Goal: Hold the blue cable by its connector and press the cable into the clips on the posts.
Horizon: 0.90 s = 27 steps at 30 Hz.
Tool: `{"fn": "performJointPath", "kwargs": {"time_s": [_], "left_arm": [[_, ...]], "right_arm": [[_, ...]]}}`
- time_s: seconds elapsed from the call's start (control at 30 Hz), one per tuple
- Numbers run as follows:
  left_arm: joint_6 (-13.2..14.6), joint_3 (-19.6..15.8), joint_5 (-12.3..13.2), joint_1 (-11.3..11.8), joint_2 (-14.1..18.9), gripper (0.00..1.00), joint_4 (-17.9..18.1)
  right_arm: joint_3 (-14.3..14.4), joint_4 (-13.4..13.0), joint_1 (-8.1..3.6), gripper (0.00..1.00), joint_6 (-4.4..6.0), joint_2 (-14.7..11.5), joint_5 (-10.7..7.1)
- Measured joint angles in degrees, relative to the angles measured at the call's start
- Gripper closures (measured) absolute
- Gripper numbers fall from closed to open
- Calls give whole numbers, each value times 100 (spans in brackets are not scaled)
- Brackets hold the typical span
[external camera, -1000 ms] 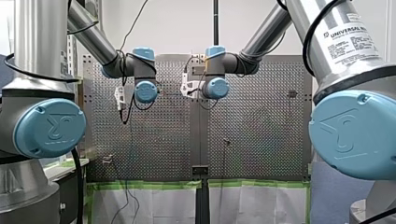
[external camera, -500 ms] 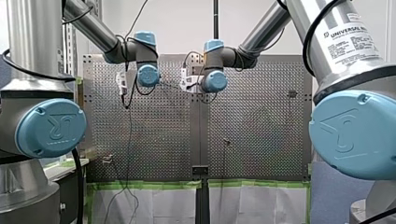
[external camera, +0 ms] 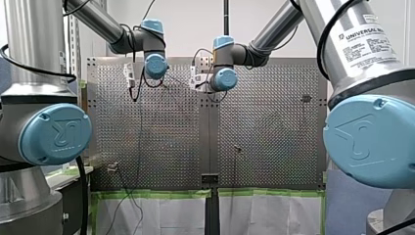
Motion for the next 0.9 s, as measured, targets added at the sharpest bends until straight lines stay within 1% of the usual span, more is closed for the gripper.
{"fn": "performJointPath", "kwargs": {"time_s": [0.1,0.17,0.3,0.47,0.67,0.8,0.9], "left_arm": [[89,8,-47,65,97,100,-148],[72,8,-43,85,116,100,-237],[-22,10,53,106,130,100,-442],[-72,11,169,143,116,100,-693],[-65,10,427,230,-67,100,-991],[-49,46,632,374,-267,100,-1211],[-76,113,787,518,-338,100,-1364]], "right_arm": [[-19,28,-9,100,2,0,0],[-30,54,-13,100,2,-1,2],[-52,118,-18,100,2,-1,13],[-100,164,-21,100,2,0,6],[-141,202,-26,100,3,3,-22],[-214,205,-27,100,32,7,-71],[-284,208,-26,100,67,22,-96]]}}
